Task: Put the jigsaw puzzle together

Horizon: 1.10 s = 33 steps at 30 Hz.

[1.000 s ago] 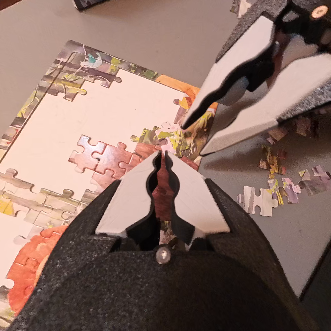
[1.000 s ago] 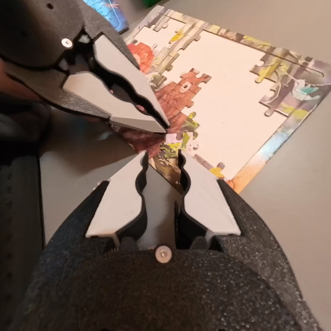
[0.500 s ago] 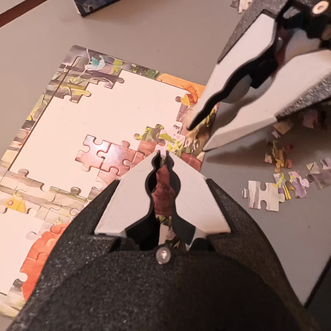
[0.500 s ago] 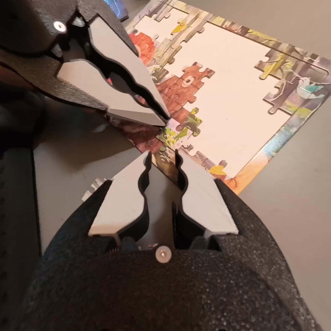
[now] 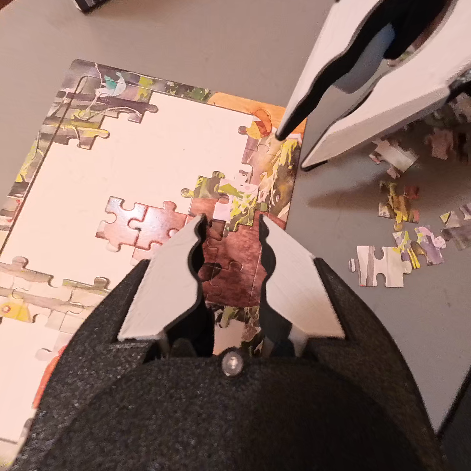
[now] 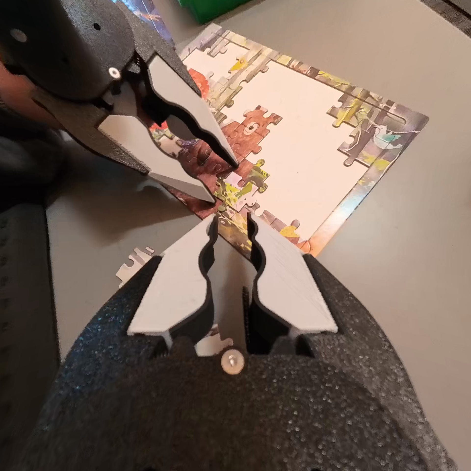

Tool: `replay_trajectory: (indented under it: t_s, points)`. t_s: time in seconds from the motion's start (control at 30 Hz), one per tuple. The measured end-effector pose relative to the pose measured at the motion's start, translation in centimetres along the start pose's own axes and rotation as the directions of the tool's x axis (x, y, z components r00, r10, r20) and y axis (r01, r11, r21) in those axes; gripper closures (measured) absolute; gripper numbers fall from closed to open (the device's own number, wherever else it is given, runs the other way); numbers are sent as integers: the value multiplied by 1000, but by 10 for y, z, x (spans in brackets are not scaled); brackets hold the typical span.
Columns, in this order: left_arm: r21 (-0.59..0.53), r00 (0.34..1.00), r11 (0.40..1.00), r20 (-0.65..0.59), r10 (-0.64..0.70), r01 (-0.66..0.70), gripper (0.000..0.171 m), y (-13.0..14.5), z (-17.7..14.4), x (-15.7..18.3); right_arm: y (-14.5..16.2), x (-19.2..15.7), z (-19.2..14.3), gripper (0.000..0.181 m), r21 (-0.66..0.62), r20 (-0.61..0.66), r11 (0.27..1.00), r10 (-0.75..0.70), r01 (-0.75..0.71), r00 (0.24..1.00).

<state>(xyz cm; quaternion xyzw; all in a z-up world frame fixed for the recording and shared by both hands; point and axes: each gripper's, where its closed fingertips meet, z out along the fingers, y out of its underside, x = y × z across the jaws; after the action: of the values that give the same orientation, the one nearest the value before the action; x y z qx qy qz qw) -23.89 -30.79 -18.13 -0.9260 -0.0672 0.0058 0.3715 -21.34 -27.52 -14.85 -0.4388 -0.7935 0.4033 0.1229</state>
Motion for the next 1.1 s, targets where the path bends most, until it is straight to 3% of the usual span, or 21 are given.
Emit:
replay_trajectory:
  t_s: [0.37, 0.87, 0.93, 1.1]
  points:
    - [-54, 992, 990, 3, 129, -129, 145, -1, 1, 4, 11, 7, -6, 160, -3, 25, 998, 63, -63, 998]
    - [-118, 978, 974, -103, 183, -195, 135, -1, 2, 1, 19, -5, 2, 160, -52, 82, 997, 57, -53, 995]
    - [-117, 977, 975, -119, 175, -189, 144, -3, 4, -1, 19, -6, 1, 160, -52, 83, 997, 53, -49, 995]
    - [-90, 987, 991, -130, 89, -101, 147, -11, 7, -9, 21, -4, 1, 159, -57, 82, 997, 62, -58, 995]
